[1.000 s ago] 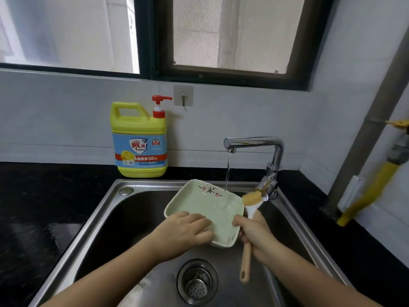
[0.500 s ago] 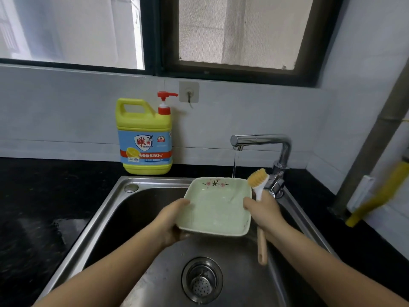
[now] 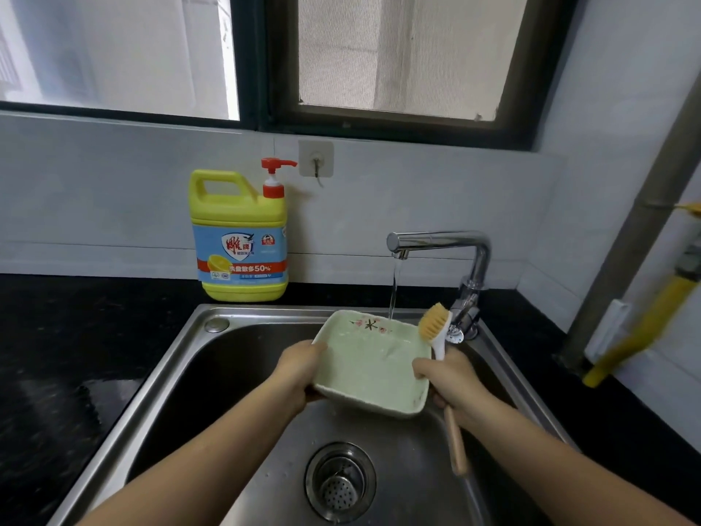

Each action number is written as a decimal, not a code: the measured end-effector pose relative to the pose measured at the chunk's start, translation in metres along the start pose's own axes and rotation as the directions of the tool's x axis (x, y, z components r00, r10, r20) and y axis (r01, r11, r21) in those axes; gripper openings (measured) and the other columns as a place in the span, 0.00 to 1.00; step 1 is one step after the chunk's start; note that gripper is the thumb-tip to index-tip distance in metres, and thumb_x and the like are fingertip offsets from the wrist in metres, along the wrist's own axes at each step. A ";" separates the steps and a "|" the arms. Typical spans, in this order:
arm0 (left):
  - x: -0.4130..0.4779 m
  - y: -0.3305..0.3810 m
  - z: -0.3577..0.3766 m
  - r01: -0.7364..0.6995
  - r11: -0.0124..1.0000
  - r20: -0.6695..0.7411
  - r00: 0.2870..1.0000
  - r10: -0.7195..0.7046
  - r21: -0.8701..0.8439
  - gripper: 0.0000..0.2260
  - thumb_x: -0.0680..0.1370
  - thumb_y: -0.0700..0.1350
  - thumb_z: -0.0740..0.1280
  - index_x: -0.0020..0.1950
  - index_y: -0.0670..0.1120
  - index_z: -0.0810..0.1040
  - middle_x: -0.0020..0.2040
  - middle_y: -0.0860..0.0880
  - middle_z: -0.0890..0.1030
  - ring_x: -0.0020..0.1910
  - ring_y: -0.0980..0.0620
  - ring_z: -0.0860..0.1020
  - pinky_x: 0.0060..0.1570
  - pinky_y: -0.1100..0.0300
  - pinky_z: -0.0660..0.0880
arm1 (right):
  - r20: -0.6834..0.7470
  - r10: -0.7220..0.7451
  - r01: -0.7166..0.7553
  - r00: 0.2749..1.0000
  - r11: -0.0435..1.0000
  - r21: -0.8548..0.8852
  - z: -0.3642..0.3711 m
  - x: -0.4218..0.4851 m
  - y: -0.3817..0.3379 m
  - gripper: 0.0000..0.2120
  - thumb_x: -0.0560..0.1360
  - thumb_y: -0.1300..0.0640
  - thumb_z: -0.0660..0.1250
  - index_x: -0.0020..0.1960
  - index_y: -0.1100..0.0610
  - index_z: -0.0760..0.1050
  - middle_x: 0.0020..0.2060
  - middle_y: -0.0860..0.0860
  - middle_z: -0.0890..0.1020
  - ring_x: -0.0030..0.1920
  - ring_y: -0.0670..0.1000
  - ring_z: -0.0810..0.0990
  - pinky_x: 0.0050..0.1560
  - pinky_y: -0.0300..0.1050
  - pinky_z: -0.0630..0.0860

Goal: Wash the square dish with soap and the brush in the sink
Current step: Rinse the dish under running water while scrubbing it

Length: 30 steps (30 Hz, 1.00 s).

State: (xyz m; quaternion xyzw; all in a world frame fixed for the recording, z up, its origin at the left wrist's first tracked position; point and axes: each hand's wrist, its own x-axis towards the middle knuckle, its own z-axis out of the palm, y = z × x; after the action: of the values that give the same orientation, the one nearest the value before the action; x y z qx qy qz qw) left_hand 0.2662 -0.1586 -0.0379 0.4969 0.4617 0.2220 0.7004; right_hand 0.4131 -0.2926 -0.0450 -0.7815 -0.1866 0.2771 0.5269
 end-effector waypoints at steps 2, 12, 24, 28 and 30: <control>0.004 0.000 -0.004 -0.126 0.982 -0.007 0.992 0.128 0.140 0.11 0.79 0.44 0.60 0.59 0.44 0.77 0.47 0.43 0.79 0.46 0.44 0.78 0.46 0.47 0.80 | -0.021 0.021 -0.020 1.000 0.998 0.065 0.008 -0.001 0.010 0.11 0.68 0.66 0.64 0.51 0.61 0.75 0.45 0.62 0.82 0.42 0.61 0.81 0.32 0.48 0.77; 0.013 0.027 0.053 -0.123 0.980 0.185 0.971 0.152 -0.158 0.10 0.80 0.42 0.57 0.49 0.43 0.79 0.42 0.48 0.79 0.41 0.51 0.76 0.41 0.60 0.73 | -0.095 0.023 -0.005 0.995 0.983 0.183 0.021 -0.007 0.015 0.06 0.73 0.67 0.60 0.46 0.61 0.74 0.33 0.56 0.76 0.30 0.51 0.73 0.24 0.39 0.64; 0.018 0.023 0.088 0.018 0.995 0.348 0.937 0.016 -0.094 0.18 0.81 0.53 0.57 0.34 0.47 0.67 0.17 0.55 0.66 0.13 0.59 0.60 0.14 0.70 0.53 | -0.075 -0.022 0.034 0.997 0.986 0.164 0.021 -0.004 0.015 0.06 0.71 0.66 0.60 0.41 0.59 0.74 0.32 0.56 0.74 0.31 0.53 0.72 0.27 0.40 0.64; 0.019 0.031 0.087 -0.086 0.993 0.251 0.966 0.064 0.078 0.22 0.77 0.63 0.59 0.38 0.46 0.76 0.28 0.42 0.73 0.26 0.46 0.72 0.28 0.60 0.70 | -0.054 -0.037 0.044 0.998 0.987 0.152 0.022 -0.006 0.013 0.06 0.72 0.66 0.60 0.43 0.59 0.75 0.37 0.59 0.78 0.38 0.56 0.76 0.34 0.44 0.69; 0.023 0.031 0.087 -0.075 0.997 0.261 0.963 0.066 0.027 0.22 0.78 0.61 0.58 0.32 0.47 0.71 0.24 0.47 0.70 0.27 0.49 0.67 0.29 0.59 0.66 | -0.043 -0.043 0.049 0.998 0.988 0.146 0.022 -0.006 0.013 0.05 0.72 0.66 0.60 0.43 0.60 0.75 0.37 0.59 0.76 0.37 0.55 0.74 0.32 0.43 0.67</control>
State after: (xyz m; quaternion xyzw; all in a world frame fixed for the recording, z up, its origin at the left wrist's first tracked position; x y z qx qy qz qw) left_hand 0.3572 -0.1712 -0.0123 0.5507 0.3520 0.1712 0.7372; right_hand 0.3944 -0.2849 -0.0625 -0.7412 -0.1733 0.2623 0.5931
